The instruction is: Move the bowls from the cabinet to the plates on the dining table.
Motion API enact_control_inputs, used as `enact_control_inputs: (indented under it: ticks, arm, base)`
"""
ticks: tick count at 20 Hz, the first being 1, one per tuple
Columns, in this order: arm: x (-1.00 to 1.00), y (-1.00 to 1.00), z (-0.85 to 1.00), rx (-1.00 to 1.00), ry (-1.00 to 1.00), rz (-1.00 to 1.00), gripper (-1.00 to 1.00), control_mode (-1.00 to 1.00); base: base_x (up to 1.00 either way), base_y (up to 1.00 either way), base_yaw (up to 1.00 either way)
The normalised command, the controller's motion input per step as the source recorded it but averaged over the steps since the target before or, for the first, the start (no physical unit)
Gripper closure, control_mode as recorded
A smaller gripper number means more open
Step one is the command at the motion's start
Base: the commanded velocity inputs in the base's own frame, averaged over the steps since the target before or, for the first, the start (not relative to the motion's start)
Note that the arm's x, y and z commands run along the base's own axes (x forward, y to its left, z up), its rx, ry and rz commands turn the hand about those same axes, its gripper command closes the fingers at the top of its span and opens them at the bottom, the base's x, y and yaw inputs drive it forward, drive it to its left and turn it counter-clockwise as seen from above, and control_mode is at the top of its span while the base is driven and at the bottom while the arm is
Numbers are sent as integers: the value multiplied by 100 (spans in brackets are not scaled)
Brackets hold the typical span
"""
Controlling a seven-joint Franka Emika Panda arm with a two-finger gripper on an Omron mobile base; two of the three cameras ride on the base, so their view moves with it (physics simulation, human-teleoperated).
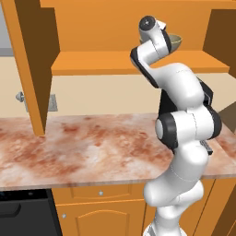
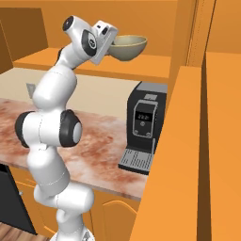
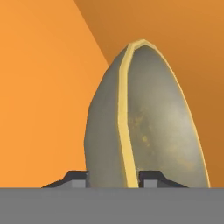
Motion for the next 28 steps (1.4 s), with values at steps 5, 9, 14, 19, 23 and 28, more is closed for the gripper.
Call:
enact_control_inputs:
  ticks: [5,9,14,19,23,28]
  arm:
    - [-8,-1,-21,0,2,0,100,-100]
    - [-28,0,-15,0,1,0,100,-100]
    - [-55,0,-2,-1,-2,0,100,-100]
    - [-65,0,0,-4,-8,0,100,-100]
    - [-72,1,0,-3,-11,0,100,-100]
    - [-70,7,6,-1,-9,0,100,-100]
  base:
    - [0,0,0]
    - [0,0,0]
    - [0,0,0]
    - [0,0,0]
    - [0,0,0]
    - [0,0,0]
